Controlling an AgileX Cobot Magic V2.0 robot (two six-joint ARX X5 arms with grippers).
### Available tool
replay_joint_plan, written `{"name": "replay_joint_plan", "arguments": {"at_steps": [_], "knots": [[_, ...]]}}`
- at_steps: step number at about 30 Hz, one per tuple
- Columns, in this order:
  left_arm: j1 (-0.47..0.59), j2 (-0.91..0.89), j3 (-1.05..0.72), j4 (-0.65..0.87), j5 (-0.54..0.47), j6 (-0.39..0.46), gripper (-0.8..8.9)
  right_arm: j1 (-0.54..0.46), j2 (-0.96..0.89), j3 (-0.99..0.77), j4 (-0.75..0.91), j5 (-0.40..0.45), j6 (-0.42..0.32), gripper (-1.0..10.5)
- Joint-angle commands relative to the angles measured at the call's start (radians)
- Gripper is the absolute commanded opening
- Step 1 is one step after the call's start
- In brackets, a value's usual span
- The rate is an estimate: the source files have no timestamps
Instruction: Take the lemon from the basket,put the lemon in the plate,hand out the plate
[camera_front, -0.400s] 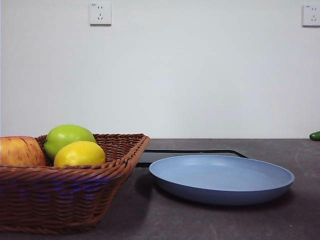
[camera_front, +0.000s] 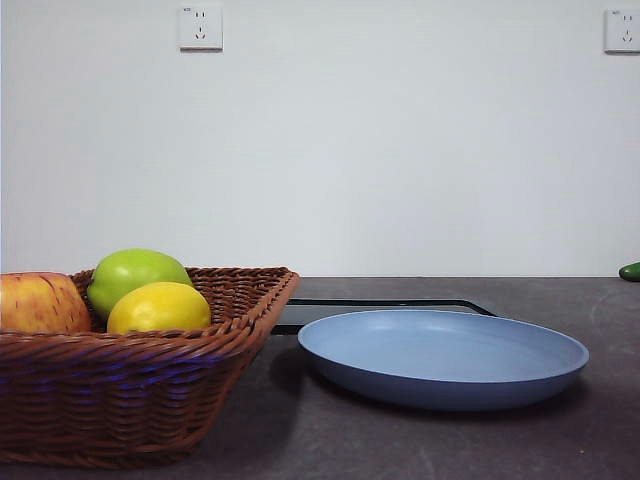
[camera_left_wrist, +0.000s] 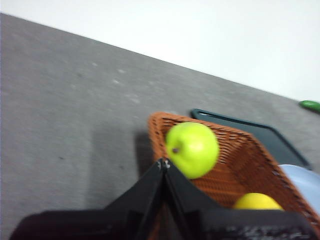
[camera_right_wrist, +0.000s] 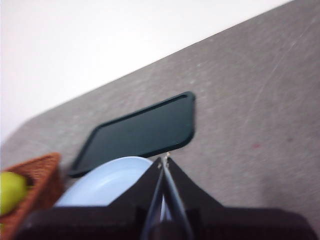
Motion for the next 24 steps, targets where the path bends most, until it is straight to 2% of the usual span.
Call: {"name": "replay_joint_plan", "arguments": {"at_steps": [1, 8, 13, 16, 21, 24], "knots": [[0.002, 0.000, 0.001, 0.005, 0.036, -0.068, 0.06, 0.001, -0.003, 0.005, 0.008, -0.035, 0.077, 0.0], [0.001, 0.047, 0.159, -0.175, 0.040, -0.065, 0.07, 0.002, 0.048, 0.126, -0.156, -0.027, 0.092, 0.0], [0.000, 0.147, 0.277, -0.213, 0.071, -0.064, 0.07, 0.002, 0.149, 0.224, -0.209, -0.028, 0.090, 0.0], [-0.001, 0.224, 0.337, -0.212, 0.111, -0.061, 0.07, 0.002, 0.224, 0.281, -0.221, -0.034, 0.060, 0.0], [-0.002, 0.383, 0.433, -0.220, 0.248, -0.030, 0.06, 0.002, 0.388, 0.393, -0.245, -0.037, -0.006, 0.0], [-0.011, 0.470, 0.479, -0.229, 0.283, -0.008, 0.06, 0.002, 0.498, 0.456, -0.269, -0.037, -0.058, 0.0]]}}
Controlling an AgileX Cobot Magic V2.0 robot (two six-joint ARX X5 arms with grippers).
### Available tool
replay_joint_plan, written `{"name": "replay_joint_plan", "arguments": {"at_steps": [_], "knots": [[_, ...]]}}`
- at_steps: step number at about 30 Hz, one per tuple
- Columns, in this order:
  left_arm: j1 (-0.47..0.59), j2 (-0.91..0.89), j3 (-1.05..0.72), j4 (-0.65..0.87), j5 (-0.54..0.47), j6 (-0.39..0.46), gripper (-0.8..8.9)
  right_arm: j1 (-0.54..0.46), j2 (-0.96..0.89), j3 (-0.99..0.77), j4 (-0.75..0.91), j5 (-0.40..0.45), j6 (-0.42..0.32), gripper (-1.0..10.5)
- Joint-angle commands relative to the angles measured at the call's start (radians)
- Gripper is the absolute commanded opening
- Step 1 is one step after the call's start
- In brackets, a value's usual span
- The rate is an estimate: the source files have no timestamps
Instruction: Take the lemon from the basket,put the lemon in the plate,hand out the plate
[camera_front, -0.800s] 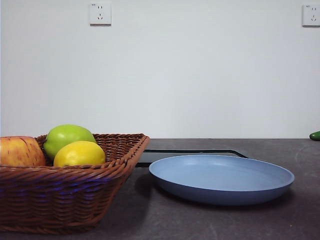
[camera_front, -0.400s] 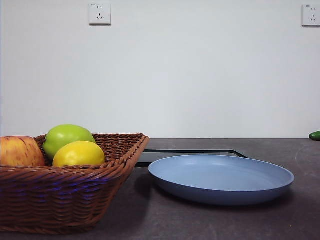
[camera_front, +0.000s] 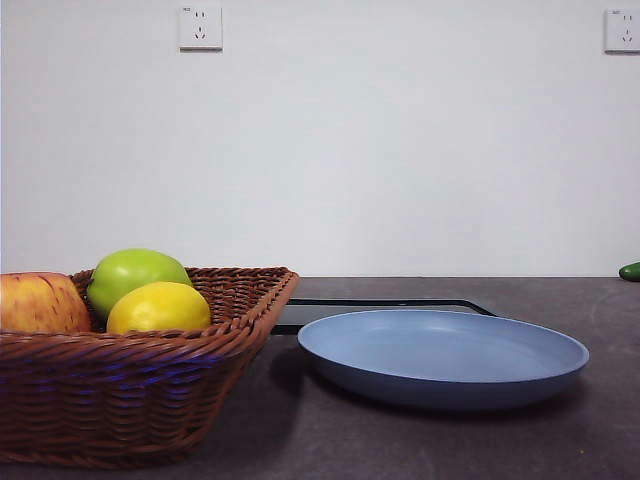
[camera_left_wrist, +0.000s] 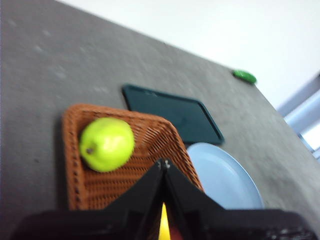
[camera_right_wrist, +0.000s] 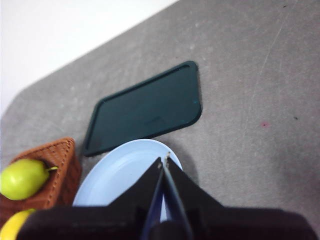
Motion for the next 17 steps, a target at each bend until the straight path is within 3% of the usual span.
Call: {"name": "replay_joint_plan", "arguments": {"at_steps": [1, 8, 11, 14, 17], "knots": [[-0.011, 0.070, 0.038, 0.002, 0.025, 0.031, 0.06, 0.001, 0.104, 0.061, -0.020, -0.006, -0.077, 0.0], [-0.058, 0.223, 0.116, -0.003, 0.097, 0.053, 0.06, 0.002, 0.454, 0.147, -0.029, -0.158, -0.138, 0.0], [-0.096, 0.247, 0.142, -0.003, 0.106, 0.054, 0.06, 0.002, 0.634, 0.153, 0.014, -0.241, -0.143, 1.0], [-0.131, 0.246, 0.147, -0.006, 0.106, 0.053, 0.06, 0.006, 0.775, 0.154, 0.065, -0.241, -0.143, 1.9], [-0.159, 0.247, 0.147, -0.023, 0.099, 0.053, 0.06, 0.019, 0.859, 0.154, 0.114, -0.241, -0.143, 2.0]]}}
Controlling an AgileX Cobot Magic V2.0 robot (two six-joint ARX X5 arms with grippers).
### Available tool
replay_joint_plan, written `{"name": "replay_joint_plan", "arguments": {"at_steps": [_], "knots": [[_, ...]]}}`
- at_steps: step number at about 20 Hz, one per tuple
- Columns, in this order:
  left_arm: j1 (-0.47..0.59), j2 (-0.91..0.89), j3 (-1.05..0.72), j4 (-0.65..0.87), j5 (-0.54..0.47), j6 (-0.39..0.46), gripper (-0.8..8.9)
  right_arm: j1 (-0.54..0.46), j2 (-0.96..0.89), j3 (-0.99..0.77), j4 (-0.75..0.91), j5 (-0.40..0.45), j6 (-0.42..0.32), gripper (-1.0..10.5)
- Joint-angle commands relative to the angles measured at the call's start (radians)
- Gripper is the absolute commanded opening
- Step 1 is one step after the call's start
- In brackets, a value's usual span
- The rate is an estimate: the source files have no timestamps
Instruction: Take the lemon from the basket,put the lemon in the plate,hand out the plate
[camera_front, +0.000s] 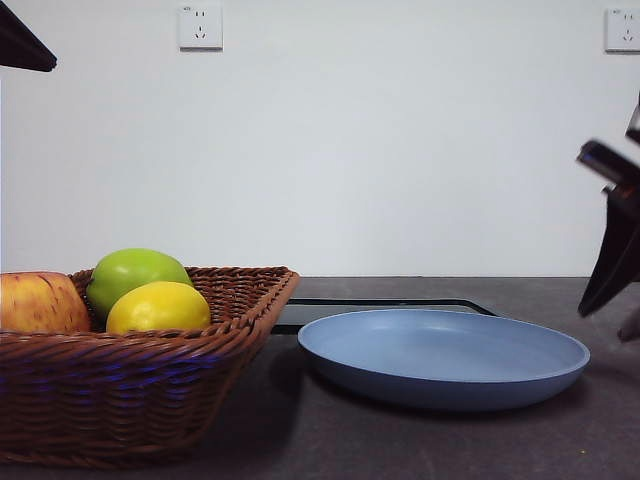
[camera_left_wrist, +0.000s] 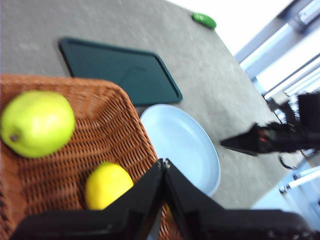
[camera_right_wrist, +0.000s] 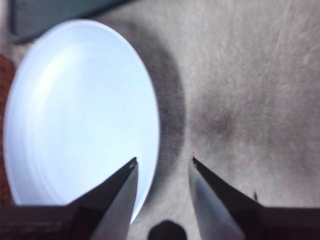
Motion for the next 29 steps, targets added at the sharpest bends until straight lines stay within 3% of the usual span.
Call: {"name": "replay_joint_plan", "arguments": {"at_steps": [1, 6, 13, 18, 22, 24, 25, 29], "knots": [[-0.022, 0.005, 0.012, -0.003, -0.010, 0.018, 0.06, 0.018, 0.056, 0.018, 0.043, -0.007, -0.006, 1.9], [-0.054, 0.005, 0.012, -0.003, -0.051, 0.018, 0.06, 0.055, 0.132, 0.018, 0.115, -0.017, 0.002, 1.8], [-0.085, 0.005, 0.023, -0.070, -0.130, 0.036, 0.07, 0.060, 0.126, 0.025, 0.130, -0.020, 0.022, 0.1], [-0.156, 0.060, 0.126, -0.215, -0.285, 0.109, 0.07, 0.058, 0.043, 0.089, 0.018, -0.019, 0.019, 0.1], [-0.229, 0.211, 0.258, -0.293, -0.286, 0.131, 0.17, 0.058, -0.027, 0.126, -0.061, -0.019, 0.003, 0.1], [-0.277, 0.294, 0.307, -0.301, -0.278, 0.150, 1.39, 0.058, -0.063, 0.127, -0.082, -0.019, 0.003, 0.1], [-0.306, 0.332, 0.323, -0.293, -0.281, 0.150, 2.46, 0.057, -0.082, 0.127, -0.097, -0.019, -0.002, 0.1], [-0.398, 0.441, 0.351, -0.267, -0.282, 0.154, 3.13, 0.034, -0.156, 0.127, -0.150, -0.017, -0.019, 0.1]]}}
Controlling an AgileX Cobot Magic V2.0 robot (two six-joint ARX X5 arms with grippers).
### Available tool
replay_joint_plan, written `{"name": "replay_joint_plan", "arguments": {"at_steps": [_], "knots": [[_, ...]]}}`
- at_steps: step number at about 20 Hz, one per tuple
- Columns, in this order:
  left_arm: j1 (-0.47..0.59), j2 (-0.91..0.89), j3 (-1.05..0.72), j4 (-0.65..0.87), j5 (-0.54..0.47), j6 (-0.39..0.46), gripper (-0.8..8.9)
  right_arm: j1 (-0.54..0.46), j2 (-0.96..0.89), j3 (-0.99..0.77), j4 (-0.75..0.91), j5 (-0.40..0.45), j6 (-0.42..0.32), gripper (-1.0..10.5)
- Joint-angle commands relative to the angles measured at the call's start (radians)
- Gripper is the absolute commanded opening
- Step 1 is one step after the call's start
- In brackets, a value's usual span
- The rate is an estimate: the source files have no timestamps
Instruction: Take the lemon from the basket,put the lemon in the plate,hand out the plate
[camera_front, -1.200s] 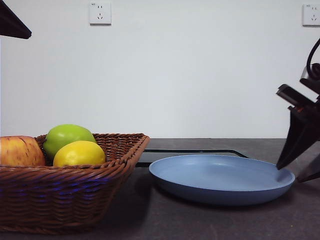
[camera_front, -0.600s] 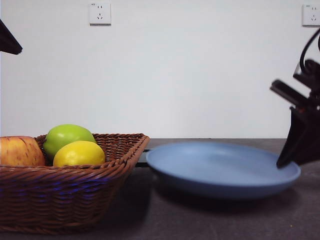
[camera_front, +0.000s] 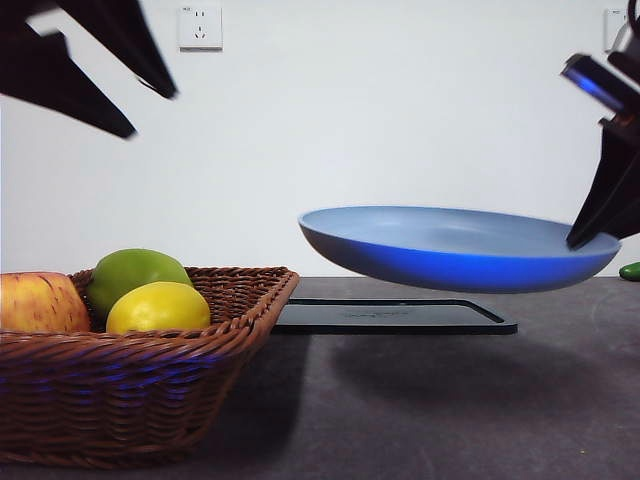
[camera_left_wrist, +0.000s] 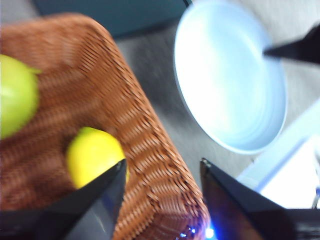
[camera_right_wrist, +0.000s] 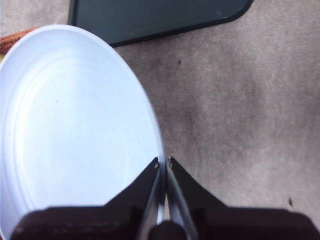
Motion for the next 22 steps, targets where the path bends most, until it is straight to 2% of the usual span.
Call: {"name": "replay_joint_plan", "arguments": {"at_steps": [1, 3, 6, 8, 15, 22], "knots": [[-0.044, 0.051, 0.024, 0.021, -0.001, 0.016, 3.45, -0.017, -0.032, 0.018, -0.007, -0.002, -0.019, 0.1], [-0.077, 0.087, 0.025, 0.018, -0.073, 0.016, 3.64, -0.039, -0.071, 0.018, -0.023, -0.002, -0.026, 0.1], [-0.111, 0.134, 0.025, 0.015, -0.241, 0.015, 3.64, -0.072, -0.122, 0.018, -0.039, -0.002, -0.026, 0.1], [-0.114, 0.175, 0.025, 0.009, -0.285, 0.015, 3.64, -0.086, -0.142, 0.018, -0.041, -0.002, -0.026, 0.1], [-0.114, 0.363, 0.025, 0.026, -0.281, 0.011, 3.63, -0.091, -0.148, 0.018, -0.040, -0.003, -0.025, 0.1], [-0.114, 0.473, 0.025, 0.083, -0.282, 0.014, 3.63, -0.091, -0.148, 0.018, -0.040, -0.003, -0.026, 0.1]]}}
